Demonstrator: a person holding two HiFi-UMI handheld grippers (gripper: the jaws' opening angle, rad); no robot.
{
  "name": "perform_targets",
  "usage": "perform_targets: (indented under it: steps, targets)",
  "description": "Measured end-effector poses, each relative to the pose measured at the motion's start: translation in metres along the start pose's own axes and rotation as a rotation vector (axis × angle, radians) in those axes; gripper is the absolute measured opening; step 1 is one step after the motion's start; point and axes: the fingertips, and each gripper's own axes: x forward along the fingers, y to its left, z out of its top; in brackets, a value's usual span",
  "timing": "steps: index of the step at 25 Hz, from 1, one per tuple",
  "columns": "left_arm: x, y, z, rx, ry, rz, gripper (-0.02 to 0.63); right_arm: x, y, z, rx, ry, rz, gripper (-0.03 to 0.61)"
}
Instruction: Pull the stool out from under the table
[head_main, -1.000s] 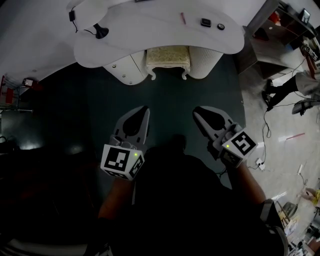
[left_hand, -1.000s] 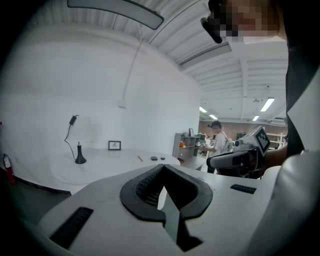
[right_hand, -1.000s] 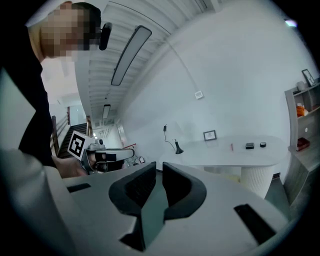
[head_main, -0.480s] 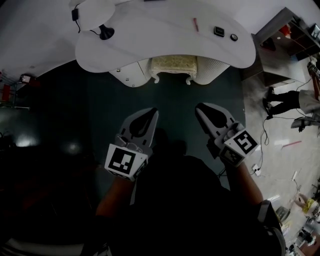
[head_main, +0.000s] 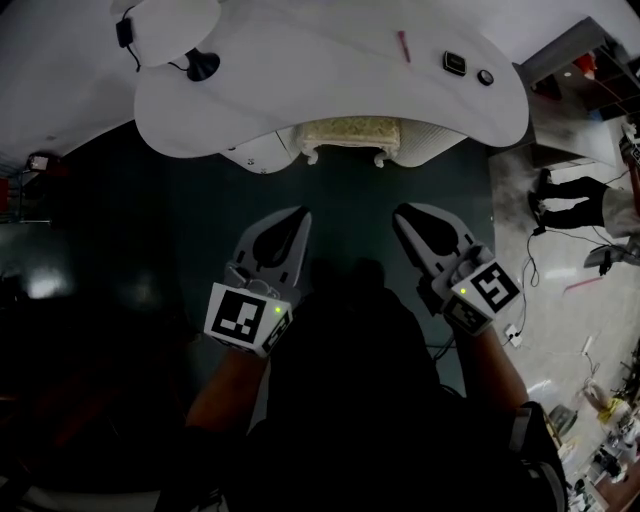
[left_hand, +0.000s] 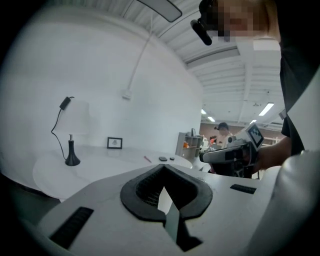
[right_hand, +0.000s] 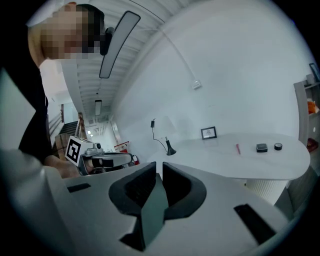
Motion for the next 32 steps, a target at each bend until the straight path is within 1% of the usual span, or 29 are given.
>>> perform_targets:
  steps: [3,8,9,12,16,22,25,28,29,30,31,32]
  targets:
    - [0.016,0.015,-0.023,0.013,0.016,0.05,0.011,0.008,-0.02,-0.023,-0.014,0.02,0.024,0.02]
    - [0.052,0.04,-0.079,0.021,0.033,0.133,0.011,0.026,-0.069,-0.079,-0.027,0.033,0.036,0.02]
    - [0.06,0.045,-0.09,0.019,0.029,0.14,0.011,0.03,-0.08,-0.09,-0.025,0.036,0.034,0.02]
    - [0.092,0.057,-0.124,0.018,0.005,0.114,0.012,0.049,-0.122,-0.127,-0.023,0.044,0.017,0.02]
    - [0.131,0.07,-0.172,0.043,0.02,0.088,0.014,0.07,-0.168,-0.165,-0.025,0.014,-0.017,0.02]
    - [0.185,0.101,-0.233,0.039,-0.011,0.104,0.012,0.108,-0.219,-0.229,-0.085,0.017,-0.035,0.02]
    - [0.209,0.121,-0.272,0.063,-0.003,0.114,0.014,0.126,-0.244,-0.266,-0.087,0.028,-0.047,0.02]
    - [0.233,0.144,-0.314,0.078,0.011,0.118,0.017,0.147,-0.269,-0.298,-0.087,0.01,-0.059,0.02]
    - [0.239,0.151,-0.327,0.073,0.015,0.124,0.03,0.153,-0.276,-0.307,-0.082,0.001,-0.06,0.02]
    - [0.245,0.158,-0.34,0.068,0.016,0.131,0.071,0.158,-0.285,-0.317,-0.083,-0.006,-0.061,0.02]
    - [0.25,0.164,-0.352,0.065,0.016,0.137,0.089,0.162,-0.294,-0.327,-0.089,-0.009,-0.063,0.02]
    - [0.256,0.171,-0.363,0.064,0.015,0.14,0.089,0.166,-0.303,-0.337,-0.096,-0.011,-0.064,0.02]
